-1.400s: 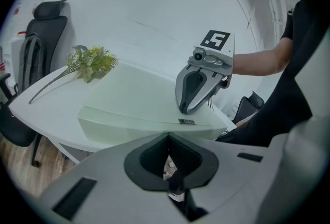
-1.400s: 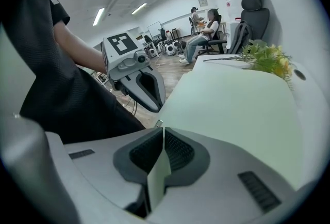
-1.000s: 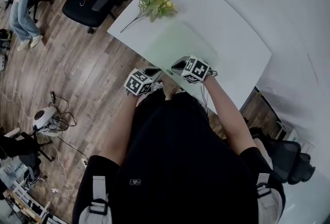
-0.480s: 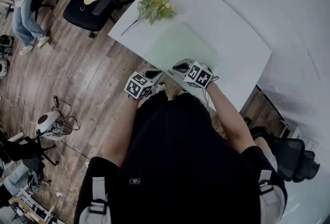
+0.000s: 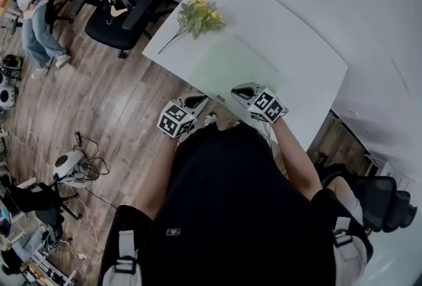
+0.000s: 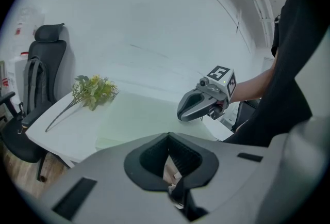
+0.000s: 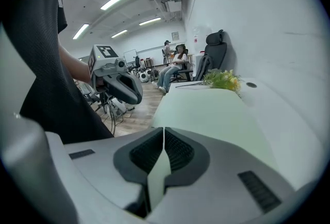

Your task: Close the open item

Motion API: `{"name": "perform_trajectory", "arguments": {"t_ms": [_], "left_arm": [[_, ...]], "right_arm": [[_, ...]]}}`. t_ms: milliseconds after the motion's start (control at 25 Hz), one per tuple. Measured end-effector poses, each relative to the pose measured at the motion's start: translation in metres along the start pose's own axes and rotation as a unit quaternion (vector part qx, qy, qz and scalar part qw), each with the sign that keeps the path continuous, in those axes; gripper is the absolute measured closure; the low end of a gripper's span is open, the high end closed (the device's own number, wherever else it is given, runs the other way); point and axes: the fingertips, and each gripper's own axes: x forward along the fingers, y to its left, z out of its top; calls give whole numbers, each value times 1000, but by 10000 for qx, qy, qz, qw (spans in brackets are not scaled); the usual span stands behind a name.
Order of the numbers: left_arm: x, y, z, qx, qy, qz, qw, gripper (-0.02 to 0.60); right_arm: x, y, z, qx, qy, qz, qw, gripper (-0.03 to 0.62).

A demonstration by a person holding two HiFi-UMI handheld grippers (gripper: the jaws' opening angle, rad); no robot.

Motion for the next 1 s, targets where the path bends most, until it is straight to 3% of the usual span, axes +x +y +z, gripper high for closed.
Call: {"name": "perform_trajectory", "arguments": {"t_ms": [480,1000], "left_arm": [[-8,-8,23,248,-139,21,9996,577],[-9,-16,29,190,-227,121,9995,577]], "right_arm": [[-32,6,-3,202,-411,-335,9984,586],[-48,10,-4,154,-545,-377,9977,586]]}}
